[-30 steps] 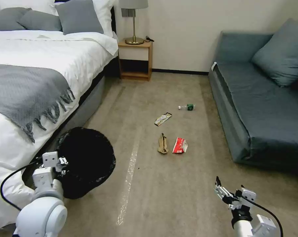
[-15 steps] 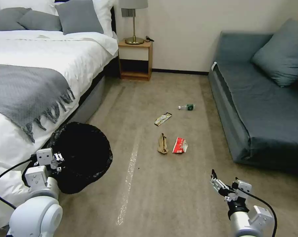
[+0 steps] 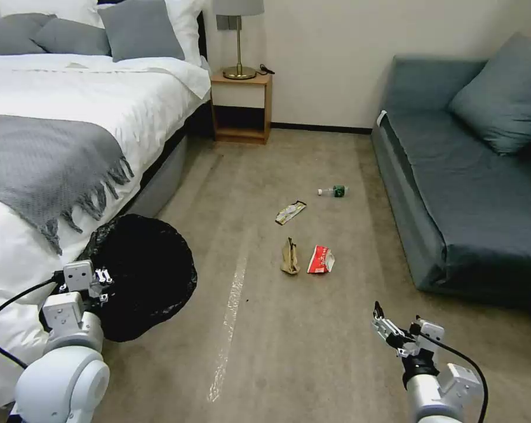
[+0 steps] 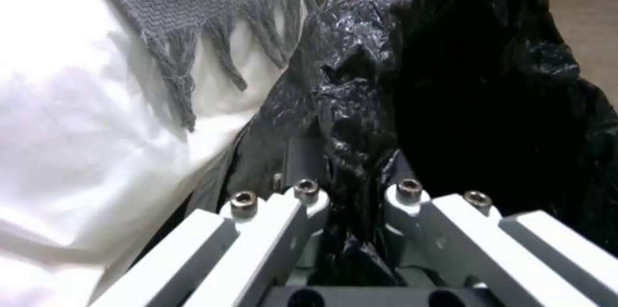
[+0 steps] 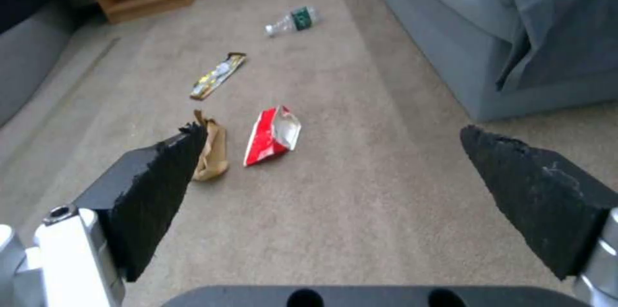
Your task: Pick up the trash bin, then pick up the garbage on the floor and place it into the trash bin.
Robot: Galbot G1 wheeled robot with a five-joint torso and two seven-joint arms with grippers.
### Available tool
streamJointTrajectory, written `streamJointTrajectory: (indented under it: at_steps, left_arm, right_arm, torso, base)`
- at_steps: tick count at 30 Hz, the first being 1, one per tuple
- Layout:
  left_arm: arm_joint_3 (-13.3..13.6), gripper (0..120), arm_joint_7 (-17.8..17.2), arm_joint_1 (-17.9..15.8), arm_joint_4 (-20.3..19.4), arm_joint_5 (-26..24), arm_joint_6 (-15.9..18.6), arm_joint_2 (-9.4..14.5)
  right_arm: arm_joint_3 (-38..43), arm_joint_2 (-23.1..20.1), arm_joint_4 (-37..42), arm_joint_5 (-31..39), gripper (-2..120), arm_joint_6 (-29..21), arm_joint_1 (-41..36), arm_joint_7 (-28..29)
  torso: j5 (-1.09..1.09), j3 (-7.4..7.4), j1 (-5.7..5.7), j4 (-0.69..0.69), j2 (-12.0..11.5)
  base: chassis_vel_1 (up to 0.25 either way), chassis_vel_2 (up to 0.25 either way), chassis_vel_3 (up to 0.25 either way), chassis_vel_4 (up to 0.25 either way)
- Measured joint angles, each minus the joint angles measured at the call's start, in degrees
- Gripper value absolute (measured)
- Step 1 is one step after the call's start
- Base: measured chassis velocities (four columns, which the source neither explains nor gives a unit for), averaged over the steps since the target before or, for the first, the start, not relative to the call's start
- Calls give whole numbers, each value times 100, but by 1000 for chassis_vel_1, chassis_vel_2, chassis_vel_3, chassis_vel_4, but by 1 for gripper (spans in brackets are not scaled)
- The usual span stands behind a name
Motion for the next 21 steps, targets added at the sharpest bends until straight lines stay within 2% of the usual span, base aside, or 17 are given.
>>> streamJointTrajectory:
  at_steps: [21]
  left_arm:
    - [78,4,63,57,31,126,-191,-33]
  right_arm:
    - [0,40,-147,-79,100,194,12,-17]
  torso:
    - [1,0,0,1,0]
  base:
    - [-3,2,2,-4]
